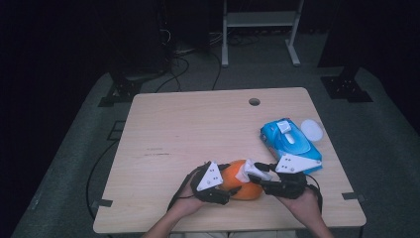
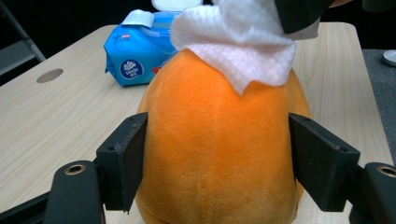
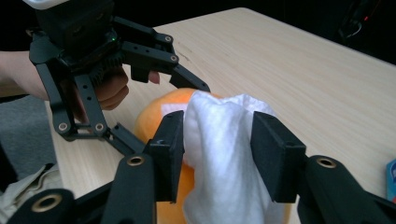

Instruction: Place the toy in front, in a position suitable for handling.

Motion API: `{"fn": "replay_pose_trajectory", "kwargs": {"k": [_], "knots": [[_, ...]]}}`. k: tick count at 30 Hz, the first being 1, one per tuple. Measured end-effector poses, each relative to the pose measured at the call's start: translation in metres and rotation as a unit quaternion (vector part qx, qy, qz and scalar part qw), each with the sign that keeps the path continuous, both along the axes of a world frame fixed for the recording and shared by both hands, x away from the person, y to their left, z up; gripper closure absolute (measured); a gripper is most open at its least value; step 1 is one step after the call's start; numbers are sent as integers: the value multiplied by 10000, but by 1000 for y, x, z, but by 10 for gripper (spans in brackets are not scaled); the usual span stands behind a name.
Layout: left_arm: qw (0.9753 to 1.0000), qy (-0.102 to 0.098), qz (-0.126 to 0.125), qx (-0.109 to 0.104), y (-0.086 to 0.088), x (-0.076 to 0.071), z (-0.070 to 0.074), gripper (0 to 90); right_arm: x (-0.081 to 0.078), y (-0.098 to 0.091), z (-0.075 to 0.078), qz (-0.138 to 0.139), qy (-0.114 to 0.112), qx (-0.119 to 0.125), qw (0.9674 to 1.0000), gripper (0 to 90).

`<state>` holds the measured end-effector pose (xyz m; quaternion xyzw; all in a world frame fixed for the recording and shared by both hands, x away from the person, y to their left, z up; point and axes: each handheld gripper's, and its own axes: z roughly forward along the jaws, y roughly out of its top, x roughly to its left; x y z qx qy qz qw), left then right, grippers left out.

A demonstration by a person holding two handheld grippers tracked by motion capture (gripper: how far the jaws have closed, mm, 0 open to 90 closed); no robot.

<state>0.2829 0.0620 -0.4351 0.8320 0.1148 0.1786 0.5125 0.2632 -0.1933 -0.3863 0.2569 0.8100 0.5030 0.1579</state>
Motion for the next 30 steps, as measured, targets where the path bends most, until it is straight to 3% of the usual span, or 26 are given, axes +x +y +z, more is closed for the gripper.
{"fn": "replay_pose_trajectory", "kwargs": {"k": [2, 5, 8, 14, 15, 16, 18, 19, 23, 25, 27, 28, 30], "knots": [[9999, -117, -66, 58, -4, -3, 1, 260, -2, 7, -1, -28, -98, -48, 9999, 546], [9992, -298, -115, 226, -9, -8, 1, 259, -5, 21, -3, -113, -337, -366, 9987, 602], [9997, -168, -92, 125, -5, -5, -1, 261, -7, 29, -6, -187, -575, -648, 9961, 736], [9999, -93, -89, 2, -5, -3, -1, 232, 1, 11, -6, -504, -400, -455, 9969, 785], [9999, 11, 75, -76, -4, -1, -1, 189, 2, 8, -6, -497, -340, -404, 9974, 787], [9992, 241, 277, -140, -3, 2, -1, 101, 2, 7, -7, -484, -305, -349, 9978, 787], [9968, 720, 253, -250, 0, 10, -2, 71, 2, 7, -7, -505, -330, -373, 9975, 787], [9968, 737, 177, -262, 1, 10, -3, 107, 2, 7, -6, -500, -300, -341, 9977, 787], [9990, 427, 42, -89, -4, 2, -1, 232, -3, 17, -4, -355, -328, -268, 9985, 787], [9999, 124, -38, 54, -11, -7, 0, 254, -6, 26, -3, -133, -342, -154, 9992, 787], [9995, -149, -124, 245, -15, -14, 0, 270, -12, 39, -3, 45, -405, -255, 9988, 786], [9992, -225, -138, 300, -16, -15, 1, 276, -13, 44, -3, 91, -424, -301, 9986, 787], [9993, -196, -139, 279, -15, -14, 1, 291, -13, 44, -3, 70, -484, -382, 9981, 789]]}}
